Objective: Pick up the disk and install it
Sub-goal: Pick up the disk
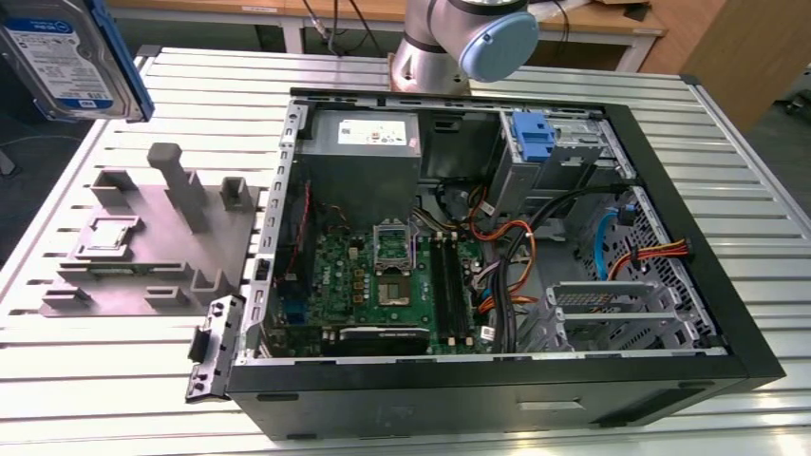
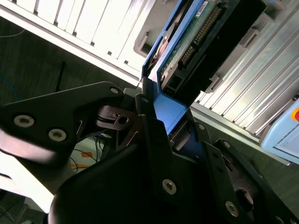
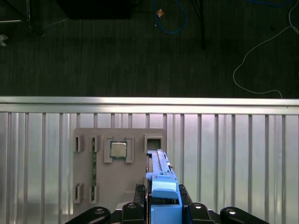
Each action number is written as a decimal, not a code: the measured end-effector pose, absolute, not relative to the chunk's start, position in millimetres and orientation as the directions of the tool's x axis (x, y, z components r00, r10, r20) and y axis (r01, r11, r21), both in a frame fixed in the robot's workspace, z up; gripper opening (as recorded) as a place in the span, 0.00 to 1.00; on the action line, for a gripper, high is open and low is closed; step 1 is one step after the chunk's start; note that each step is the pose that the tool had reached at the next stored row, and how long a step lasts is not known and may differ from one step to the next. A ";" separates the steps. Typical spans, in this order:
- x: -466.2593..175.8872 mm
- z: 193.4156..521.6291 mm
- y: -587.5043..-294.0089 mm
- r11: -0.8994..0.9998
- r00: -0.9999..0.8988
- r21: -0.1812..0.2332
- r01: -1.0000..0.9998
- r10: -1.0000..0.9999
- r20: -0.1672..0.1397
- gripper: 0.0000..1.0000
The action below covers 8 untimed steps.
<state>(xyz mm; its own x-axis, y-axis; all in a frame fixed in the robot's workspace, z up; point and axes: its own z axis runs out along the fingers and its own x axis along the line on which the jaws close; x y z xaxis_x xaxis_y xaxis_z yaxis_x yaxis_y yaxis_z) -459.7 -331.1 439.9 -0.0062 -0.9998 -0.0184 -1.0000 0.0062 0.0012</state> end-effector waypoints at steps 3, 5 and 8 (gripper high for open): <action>-459.7 440.5 -331.1 0.006 -0.006 0.001 -1.000 -1.000 -0.018 0.36; -459.7 440.5 -331.1 0.006 -0.006 0.001 -1.000 -1.000 -0.018 0.36; -459.7 440.9 -331.1 0.006 -0.006 0.001 -1.000 -1.000 -0.018 0.36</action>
<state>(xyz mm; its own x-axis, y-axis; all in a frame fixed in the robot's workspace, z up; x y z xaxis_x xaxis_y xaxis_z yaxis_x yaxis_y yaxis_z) -459.7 -331.1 440.9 -0.0062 -0.9998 -0.0179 -1.0000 0.0062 0.0012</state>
